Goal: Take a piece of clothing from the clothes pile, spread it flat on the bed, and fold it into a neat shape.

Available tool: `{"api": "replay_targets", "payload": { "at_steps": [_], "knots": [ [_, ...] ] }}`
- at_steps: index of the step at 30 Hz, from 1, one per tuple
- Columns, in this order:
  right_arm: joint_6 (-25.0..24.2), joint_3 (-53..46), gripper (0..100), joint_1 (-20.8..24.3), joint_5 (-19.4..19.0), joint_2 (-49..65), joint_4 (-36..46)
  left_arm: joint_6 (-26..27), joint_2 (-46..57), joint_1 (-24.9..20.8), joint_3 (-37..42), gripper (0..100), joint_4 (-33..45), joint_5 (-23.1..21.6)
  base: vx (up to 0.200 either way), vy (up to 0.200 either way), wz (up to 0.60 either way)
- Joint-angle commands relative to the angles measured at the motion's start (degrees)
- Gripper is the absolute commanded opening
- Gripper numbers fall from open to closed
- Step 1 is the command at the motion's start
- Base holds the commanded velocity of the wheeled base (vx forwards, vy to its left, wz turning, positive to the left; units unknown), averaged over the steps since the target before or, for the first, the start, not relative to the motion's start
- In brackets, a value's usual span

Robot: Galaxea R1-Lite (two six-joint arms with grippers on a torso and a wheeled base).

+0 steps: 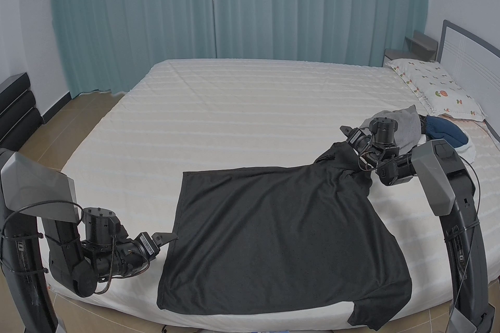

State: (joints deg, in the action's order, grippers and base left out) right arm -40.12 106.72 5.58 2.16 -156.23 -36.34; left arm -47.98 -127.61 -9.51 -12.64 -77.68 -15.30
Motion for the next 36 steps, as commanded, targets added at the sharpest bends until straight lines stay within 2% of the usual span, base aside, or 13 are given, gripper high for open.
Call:
{"api": "replay_targets", "payload": {
  "at_steps": [1,6,11,17,24,25,28,32,36],
  "knots": [
    [-0.2,-8.4,100,-1.5,-0.8,5.6,-0.2,-0.1,-0.1,0.0,-0.1,100,0.0,0.0,0.0,0.0,0.0],
    [-0.1,-18.0,100,-2.4,-2.1,9.2,-0.3,-1.6,0.1,0.2,-1.7,100,0.0,0.1,0.0,0.0,0.0],
    [-1.3,-23.4,100,-2.5,-2.3,12.5,-0.7,-3.2,0.5,0.3,-3.4,100,0.0,0.6,0.0,0.0,0.0],
    [-6.5,-31.8,100,-3.6,-5.8,18.6,-1.1,-2.9,-0.1,1.2,-11.4,100,1.5,1.9,0.0,0.0,0.0],
    [-8.0,-39.7,100,-3.6,-6.6,20.3,-5.2,-2.8,-1.6,1.0,-21.5,100,6.9,2.2,0.0,0.0,0.0],
    [-8.5,-43.2,100,-3.5,-6.6,21.2,-7.8,-2.8,-2.9,1.0,-26.5,100,9.9,2.2,0.0,0.0,0.0],
    [-8.9,-47.7,100,-3.1,-7.3,23.1,-11.1,-2.8,-4.8,1.2,-34.7,100,16.2,2.5,0.0,0.0,0.0],
    [-9.5,-52.6,100,-2.7,-10.6,23.5,-16.7,-2.9,-7.7,1.1,-48.4,100,28.5,3.0,0.0,0.0,0.0],
    [-9.6,-54.2,100,-1.8,-11.5,23.3,-19.2,-3.0,-13.5,1.1,-59.7,100,32.2,7.0,0.0,0.0,0.0]
  ]
}}
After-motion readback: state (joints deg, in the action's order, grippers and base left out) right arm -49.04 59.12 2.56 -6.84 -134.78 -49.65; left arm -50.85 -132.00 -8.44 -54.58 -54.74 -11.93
